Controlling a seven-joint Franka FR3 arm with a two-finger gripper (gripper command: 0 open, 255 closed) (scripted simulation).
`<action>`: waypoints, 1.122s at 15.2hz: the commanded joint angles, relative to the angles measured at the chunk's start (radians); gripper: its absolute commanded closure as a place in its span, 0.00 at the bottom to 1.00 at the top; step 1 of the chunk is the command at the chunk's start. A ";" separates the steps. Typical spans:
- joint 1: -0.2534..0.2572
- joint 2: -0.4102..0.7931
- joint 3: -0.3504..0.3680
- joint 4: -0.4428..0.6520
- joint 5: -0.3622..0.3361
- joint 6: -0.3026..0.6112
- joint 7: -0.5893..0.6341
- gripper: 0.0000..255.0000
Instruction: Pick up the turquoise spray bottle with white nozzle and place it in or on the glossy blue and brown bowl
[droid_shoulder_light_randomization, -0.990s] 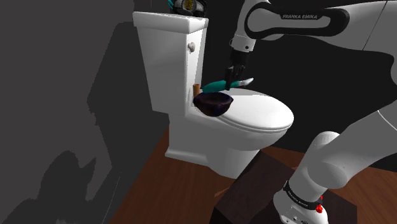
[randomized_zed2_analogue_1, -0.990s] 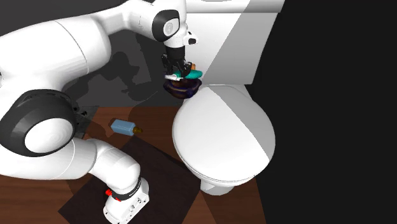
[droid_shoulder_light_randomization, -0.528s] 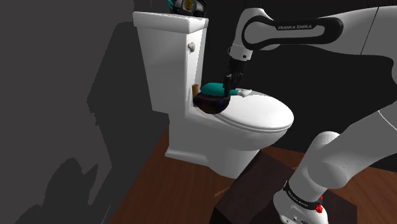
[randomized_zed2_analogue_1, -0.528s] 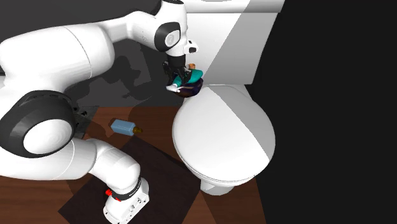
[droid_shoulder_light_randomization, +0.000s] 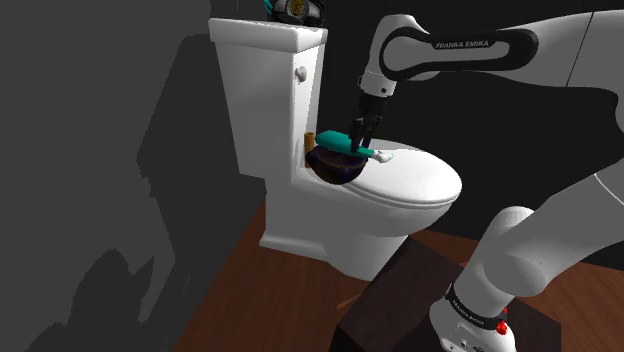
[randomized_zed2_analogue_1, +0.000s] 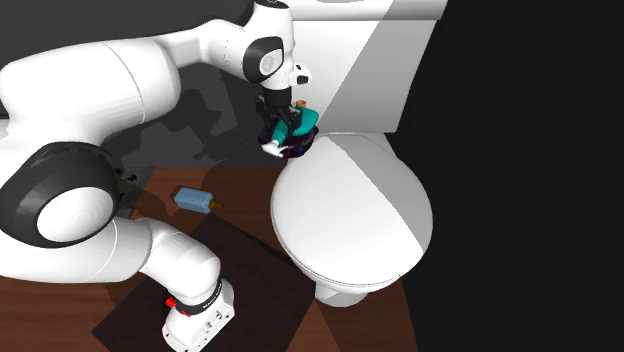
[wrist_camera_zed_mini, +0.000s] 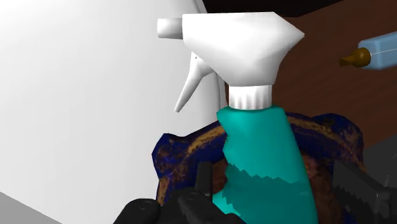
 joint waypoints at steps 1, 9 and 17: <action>0.000 0.000 0.000 0.000 0.000 0.000 0.000 0.00; -0.001 0.009 -0.004 0.135 -0.002 -0.127 0.000 0.00; -0.001 0.009 -0.004 0.135 -0.002 -0.127 0.000 0.00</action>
